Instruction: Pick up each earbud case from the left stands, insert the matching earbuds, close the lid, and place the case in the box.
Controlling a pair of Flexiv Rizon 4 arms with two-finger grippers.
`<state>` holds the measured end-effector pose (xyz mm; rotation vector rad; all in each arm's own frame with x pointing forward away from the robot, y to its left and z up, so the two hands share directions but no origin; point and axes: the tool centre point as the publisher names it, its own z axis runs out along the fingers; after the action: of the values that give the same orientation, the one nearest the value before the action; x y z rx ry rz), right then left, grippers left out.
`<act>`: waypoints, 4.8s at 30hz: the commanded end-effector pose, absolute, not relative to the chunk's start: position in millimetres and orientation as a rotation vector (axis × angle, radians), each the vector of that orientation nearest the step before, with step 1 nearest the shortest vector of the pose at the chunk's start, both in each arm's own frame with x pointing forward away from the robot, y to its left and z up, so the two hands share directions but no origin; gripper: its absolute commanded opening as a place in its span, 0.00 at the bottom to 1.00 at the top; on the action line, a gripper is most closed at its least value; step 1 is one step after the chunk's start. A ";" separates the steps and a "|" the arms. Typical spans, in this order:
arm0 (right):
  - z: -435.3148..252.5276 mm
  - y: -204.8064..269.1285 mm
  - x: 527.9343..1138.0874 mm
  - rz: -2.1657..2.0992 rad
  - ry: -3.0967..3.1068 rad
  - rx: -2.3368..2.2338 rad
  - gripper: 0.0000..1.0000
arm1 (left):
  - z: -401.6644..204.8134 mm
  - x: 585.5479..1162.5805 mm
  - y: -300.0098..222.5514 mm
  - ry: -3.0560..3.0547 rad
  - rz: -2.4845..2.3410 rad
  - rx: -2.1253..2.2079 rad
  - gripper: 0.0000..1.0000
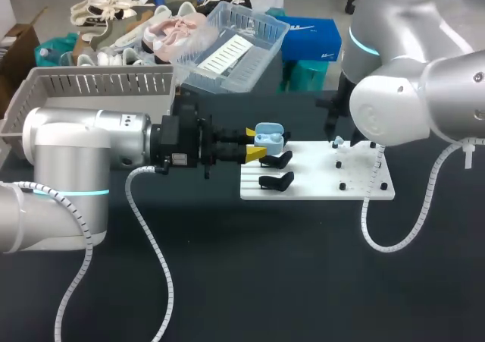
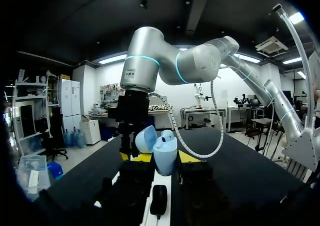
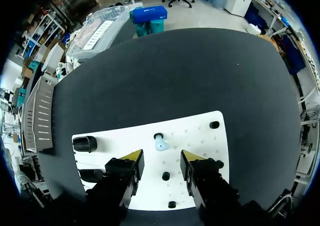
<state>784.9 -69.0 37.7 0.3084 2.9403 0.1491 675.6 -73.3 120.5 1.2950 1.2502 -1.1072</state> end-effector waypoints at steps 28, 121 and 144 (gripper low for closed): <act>26.5 -66.4 794.1 0.172 2.957 0.280 0.35 | 120.4 674.6 -73.6 1.251 -1.103 1.292 0.00; 242.6 85.0 638.4 0.210 2.919 -0.624 0.00 | 120.4 674.6 -73.6 1.251 -1.103 1.292 0.00; 224.6 75.5 641.6 0.186 3.013 -0.598 0.00 | 120.4 674.6 -73.6 1.251 -1.103 1.292 0.00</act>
<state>640.7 75.2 223.9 -0.5954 3.0094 0.1870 675.6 -73.3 120.5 1.2950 1.2502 -1.1072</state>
